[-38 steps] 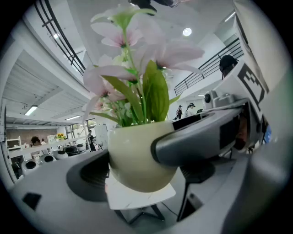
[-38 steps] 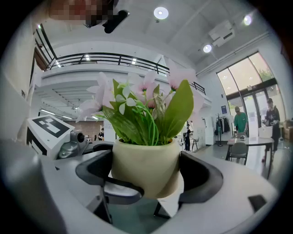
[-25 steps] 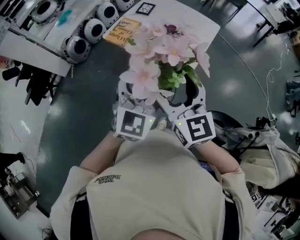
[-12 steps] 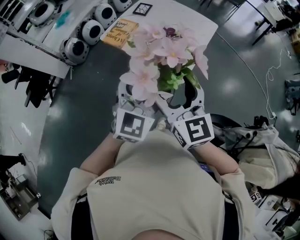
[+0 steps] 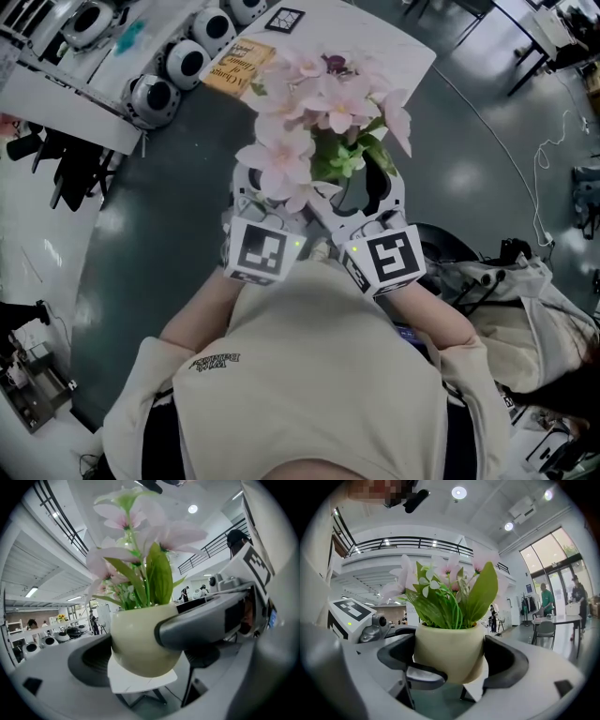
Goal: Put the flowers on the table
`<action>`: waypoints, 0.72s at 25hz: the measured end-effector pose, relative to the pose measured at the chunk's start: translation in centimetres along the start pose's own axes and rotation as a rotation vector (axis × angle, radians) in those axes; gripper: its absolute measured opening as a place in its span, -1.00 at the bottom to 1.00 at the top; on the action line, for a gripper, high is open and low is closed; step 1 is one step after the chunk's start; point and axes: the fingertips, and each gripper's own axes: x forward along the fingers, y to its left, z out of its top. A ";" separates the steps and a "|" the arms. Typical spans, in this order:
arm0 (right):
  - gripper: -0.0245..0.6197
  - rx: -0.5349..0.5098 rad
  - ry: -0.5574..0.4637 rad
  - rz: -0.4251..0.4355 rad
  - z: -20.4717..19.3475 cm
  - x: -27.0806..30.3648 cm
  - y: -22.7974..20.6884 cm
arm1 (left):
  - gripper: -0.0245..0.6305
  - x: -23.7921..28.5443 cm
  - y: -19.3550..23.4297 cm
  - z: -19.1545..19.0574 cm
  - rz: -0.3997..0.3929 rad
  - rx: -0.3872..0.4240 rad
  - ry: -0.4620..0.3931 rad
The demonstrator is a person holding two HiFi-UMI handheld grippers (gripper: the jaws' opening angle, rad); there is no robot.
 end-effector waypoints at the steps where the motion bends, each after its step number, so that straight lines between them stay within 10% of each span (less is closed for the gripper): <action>1: 0.50 -0.001 -0.001 0.004 0.0 0.2 0.0 | 0.55 0.0 0.2 0.0 0.006 0.002 -0.001; 18: 0.50 -0.027 -0.025 0.074 -0.4 -1.1 -1.6 | 0.55 1.3 -1.4 0.3 0.085 0.010 0.003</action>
